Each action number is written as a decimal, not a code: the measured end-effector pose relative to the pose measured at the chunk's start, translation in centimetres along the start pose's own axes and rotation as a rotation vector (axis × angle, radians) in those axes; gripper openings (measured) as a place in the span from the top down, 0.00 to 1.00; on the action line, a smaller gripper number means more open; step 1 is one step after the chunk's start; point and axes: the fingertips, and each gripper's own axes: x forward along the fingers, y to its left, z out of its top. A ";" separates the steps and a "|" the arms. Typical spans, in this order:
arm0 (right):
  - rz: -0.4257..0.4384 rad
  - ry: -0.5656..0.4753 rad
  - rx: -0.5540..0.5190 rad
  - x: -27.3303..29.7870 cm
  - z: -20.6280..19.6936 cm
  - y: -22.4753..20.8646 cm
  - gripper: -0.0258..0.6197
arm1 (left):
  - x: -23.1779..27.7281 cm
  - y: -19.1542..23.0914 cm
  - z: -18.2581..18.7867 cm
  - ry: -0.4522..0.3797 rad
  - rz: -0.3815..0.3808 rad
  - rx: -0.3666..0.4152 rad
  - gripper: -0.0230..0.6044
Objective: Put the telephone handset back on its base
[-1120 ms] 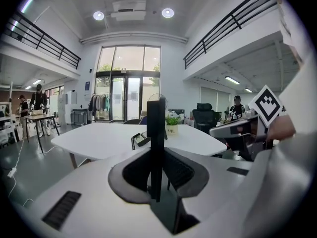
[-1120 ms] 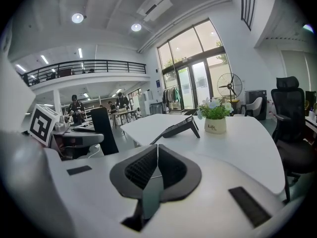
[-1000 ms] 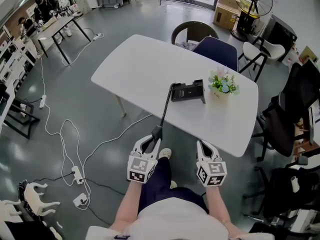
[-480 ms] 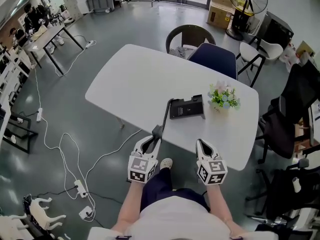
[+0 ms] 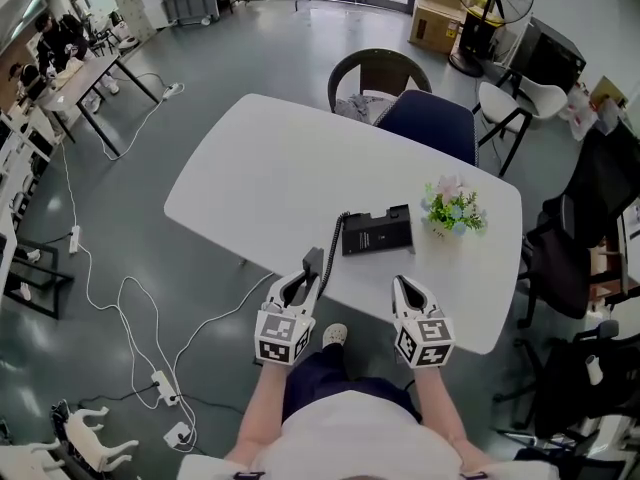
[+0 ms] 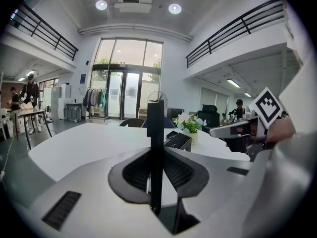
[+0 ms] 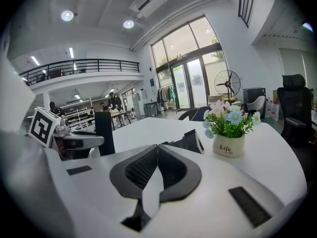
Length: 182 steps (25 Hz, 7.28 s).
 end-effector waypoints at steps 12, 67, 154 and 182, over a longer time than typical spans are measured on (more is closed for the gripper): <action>-0.044 -0.005 0.038 3.2 0.7 -1.0 0.91 | 3.8 2.3 1.4 0.006 -0.066 0.044 0.84; -0.024 0.123 0.070 7.6 0.7 -3.5 0.91 | 17.6 -1.7 2.9 0.417 -0.796 0.511 0.84; 0.038 0.181 0.216 10.2 0.7 -5.9 0.91 | 23.2 -4.6 -1.6 0.886 -1.299 0.311 0.78; 0.028 0.181 0.228 10.4 0.8 -6.5 0.91 | 22.9 -4.5 -0.2 0.932 -1.591 0.103 0.83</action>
